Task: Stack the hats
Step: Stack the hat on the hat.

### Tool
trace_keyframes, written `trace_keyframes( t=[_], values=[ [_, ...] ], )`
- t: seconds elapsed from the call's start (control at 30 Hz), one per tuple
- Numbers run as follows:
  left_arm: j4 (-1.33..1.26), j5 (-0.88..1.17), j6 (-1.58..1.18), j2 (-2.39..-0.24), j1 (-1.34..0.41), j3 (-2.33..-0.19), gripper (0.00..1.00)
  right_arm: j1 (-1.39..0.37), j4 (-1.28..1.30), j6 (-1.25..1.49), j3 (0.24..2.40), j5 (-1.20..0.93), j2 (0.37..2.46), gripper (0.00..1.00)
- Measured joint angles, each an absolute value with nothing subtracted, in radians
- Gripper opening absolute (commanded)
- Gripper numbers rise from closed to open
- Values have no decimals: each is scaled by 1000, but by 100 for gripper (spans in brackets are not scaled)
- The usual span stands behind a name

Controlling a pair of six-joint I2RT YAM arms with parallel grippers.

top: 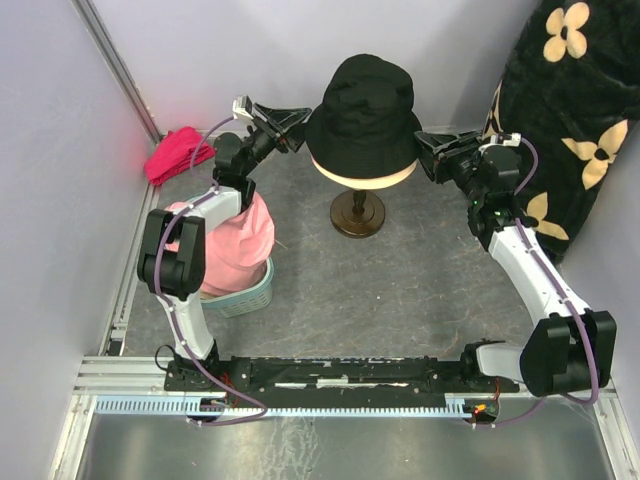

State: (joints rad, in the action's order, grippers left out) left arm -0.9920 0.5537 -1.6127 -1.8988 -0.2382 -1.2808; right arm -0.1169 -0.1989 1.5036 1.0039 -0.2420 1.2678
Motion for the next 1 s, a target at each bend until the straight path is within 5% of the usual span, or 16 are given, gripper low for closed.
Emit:
trace_keyframes(
  t=[0.13, 0.33, 1.0],
  values=[
    [-1000, 554, -1617, -1906, -243, -1287, 66, -131, -223, 1522, 1004, -231, 1283, 38],
    [-1029, 553, -1636, -1907, -245, -1287, 66, -136, -261, 1555, 1000, -220, 1290, 4],
    [-1128, 554, -1669, -1920, -256, -1282, 67, -15, -265, 1549, 1119, -353, 1439, 2]
  ],
)
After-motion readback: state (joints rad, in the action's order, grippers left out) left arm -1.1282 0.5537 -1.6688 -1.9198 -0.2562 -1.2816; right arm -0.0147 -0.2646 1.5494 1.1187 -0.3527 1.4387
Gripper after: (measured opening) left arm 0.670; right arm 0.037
